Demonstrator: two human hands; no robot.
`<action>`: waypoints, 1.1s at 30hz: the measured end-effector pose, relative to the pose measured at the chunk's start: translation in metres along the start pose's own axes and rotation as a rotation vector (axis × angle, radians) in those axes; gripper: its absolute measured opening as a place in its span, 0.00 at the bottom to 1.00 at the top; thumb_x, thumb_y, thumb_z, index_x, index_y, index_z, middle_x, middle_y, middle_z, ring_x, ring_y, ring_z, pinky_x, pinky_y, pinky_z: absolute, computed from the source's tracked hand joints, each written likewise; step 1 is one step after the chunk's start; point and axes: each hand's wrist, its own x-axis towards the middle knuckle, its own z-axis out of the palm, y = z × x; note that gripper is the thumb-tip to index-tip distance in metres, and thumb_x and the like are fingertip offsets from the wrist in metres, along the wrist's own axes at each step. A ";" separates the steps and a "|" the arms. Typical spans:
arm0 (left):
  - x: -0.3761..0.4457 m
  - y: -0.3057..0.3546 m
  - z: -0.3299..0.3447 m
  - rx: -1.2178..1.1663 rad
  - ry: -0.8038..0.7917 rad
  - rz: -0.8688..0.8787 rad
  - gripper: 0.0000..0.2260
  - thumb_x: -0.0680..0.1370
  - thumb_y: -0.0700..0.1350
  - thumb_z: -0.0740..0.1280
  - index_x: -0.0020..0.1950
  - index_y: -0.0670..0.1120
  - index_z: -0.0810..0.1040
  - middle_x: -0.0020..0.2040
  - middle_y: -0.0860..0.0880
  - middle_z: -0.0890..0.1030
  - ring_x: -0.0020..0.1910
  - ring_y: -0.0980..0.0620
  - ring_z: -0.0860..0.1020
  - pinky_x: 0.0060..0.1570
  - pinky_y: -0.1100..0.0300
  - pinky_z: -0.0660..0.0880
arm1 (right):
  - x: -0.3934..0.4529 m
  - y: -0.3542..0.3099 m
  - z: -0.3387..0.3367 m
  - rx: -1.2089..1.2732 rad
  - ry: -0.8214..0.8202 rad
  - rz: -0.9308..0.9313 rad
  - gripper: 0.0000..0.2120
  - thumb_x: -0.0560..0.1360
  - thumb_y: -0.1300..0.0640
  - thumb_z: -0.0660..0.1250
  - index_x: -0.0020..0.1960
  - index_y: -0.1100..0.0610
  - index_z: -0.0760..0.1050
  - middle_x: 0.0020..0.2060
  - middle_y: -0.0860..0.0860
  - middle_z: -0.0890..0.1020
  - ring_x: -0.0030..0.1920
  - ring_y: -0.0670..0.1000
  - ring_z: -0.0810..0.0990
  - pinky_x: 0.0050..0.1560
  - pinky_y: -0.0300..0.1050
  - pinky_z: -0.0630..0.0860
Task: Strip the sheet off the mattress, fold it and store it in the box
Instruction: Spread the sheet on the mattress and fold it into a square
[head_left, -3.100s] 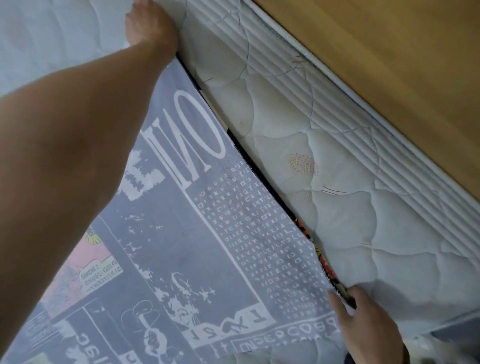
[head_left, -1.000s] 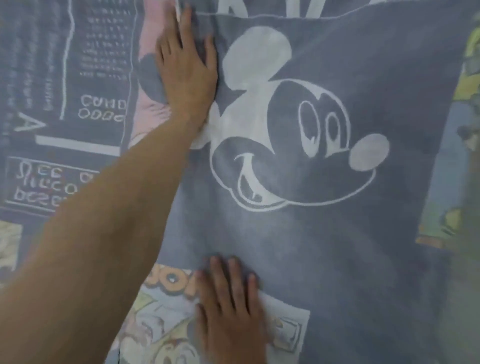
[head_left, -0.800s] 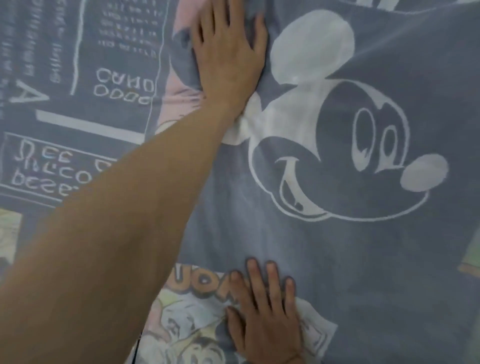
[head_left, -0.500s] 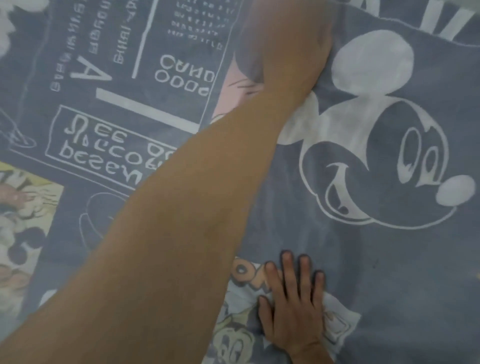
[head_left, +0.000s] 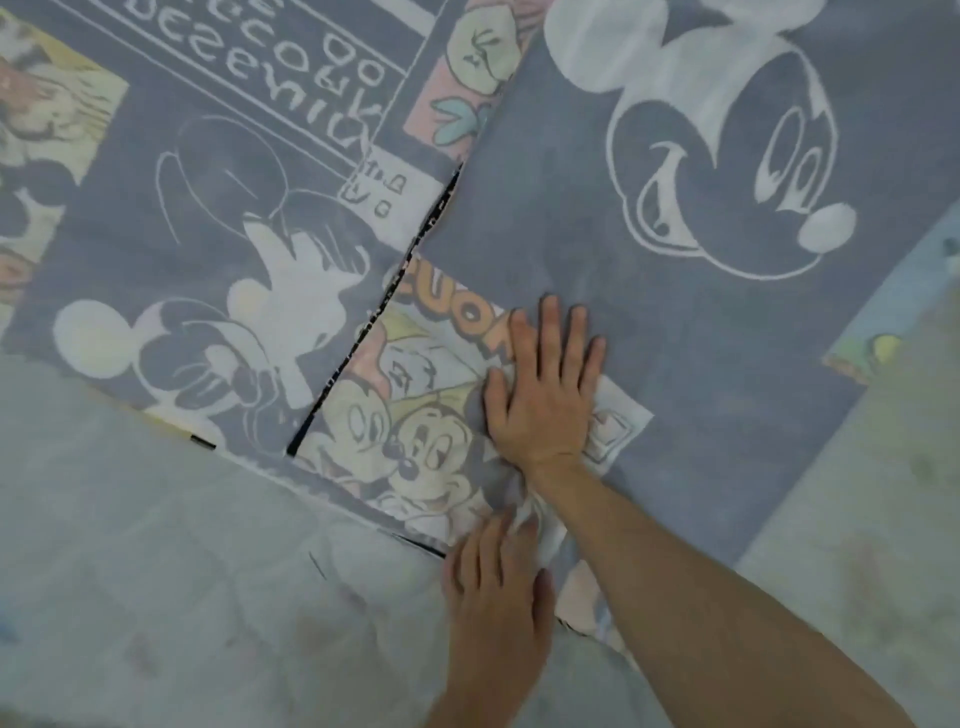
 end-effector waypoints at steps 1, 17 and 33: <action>-0.021 0.011 0.010 -0.072 -0.089 -0.101 0.20 0.76 0.53 0.66 0.68 0.51 0.78 0.73 0.49 0.74 0.68 0.46 0.73 0.65 0.46 0.70 | 0.004 0.000 -0.006 0.024 -0.005 0.018 0.32 0.81 0.42 0.54 0.81 0.54 0.58 0.80 0.57 0.57 0.80 0.63 0.50 0.77 0.67 0.49; -0.047 0.196 0.098 -1.770 0.189 -1.476 0.07 0.80 0.45 0.71 0.56 0.44 0.81 0.28 0.46 0.78 0.25 0.51 0.74 0.24 0.63 0.67 | -0.022 0.248 -0.144 0.943 -0.185 1.156 0.11 0.75 0.56 0.70 0.54 0.62 0.77 0.49 0.59 0.82 0.44 0.53 0.78 0.39 0.44 0.76; -0.214 0.201 0.201 -1.543 0.647 -1.713 0.07 0.79 0.37 0.70 0.55 0.43 0.76 0.39 0.47 0.78 0.33 0.53 0.75 0.23 0.65 0.75 | -0.216 0.324 -0.136 0.814 -0.363 1.185 0.18 0.74 0.53 0.74 0.52 0.68 0.81 0.52 0.62 0.84 0.47 0.58 0.81 0.49 0.50 0.78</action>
